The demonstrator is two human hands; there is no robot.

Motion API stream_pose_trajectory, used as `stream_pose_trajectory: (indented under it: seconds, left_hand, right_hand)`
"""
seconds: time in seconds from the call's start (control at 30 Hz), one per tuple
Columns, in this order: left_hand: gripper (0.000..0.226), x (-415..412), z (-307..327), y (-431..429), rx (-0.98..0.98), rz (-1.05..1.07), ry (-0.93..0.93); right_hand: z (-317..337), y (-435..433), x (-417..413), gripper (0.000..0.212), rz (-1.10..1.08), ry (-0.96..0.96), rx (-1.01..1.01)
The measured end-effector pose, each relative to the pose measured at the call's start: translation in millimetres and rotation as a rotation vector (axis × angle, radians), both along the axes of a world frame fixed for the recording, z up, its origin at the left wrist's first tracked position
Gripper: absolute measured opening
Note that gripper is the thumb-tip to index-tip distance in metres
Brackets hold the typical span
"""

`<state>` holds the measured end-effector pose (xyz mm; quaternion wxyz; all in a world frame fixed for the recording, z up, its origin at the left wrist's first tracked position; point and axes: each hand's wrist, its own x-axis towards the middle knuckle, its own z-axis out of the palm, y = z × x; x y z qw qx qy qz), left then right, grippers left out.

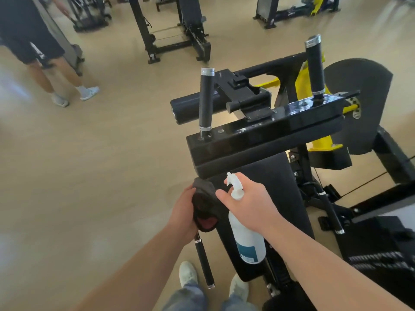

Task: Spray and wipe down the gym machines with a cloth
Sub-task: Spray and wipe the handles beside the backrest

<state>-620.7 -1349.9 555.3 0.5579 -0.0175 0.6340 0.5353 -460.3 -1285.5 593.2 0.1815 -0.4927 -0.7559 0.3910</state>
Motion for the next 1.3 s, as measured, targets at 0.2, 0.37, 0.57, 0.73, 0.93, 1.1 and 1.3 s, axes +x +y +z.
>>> stream_pose_trajectory:
  seconds: [0.2, 0.37, 0.57, 0.73, 0.93, 1.1, 1.3]
  left_hand:
    - [0.034, -36, 19, 5, 0.093, 0.119, 0.041]
    - [0.031, -58, 58, 26, 0.210, 0.151, 0.075]
    - [0.023, -89, 106, 69, 0.313, 0.130, 0.109]
    - [0.016, -107, 127, 111, 0.323, 0.013, 0.157]
    - [0.023, -122, 127, 141, 0.362, -0.067, 0.156]
    - [0.025, -128, 118, 150, 0.324, -0.139, 0.125]
    - [0.028, -127, 117, 159, 0.361, -0.175, 0.085]
  right_hand:
    - [24, 7, -25, 0.019, -0.014, 0.031, -0.039]
    - [47, 15, -41, 0.023, -0.056, 0.027, -0.055]
    - [78, 27, -49, 0.022, -0.101, 0.020, -0.066]
    - [99, 40, -57, 0.023, -0.154, 0.007, -0.071]
    - [115, 48, -74, 0.035, -0.186, -0.127, -0.075]
    - [105, 53, -82, 0.029, -0.272, -0.106, -0.077]
    - [99, 52, -82, 0.037, -0.348, -0.174, -0.059]
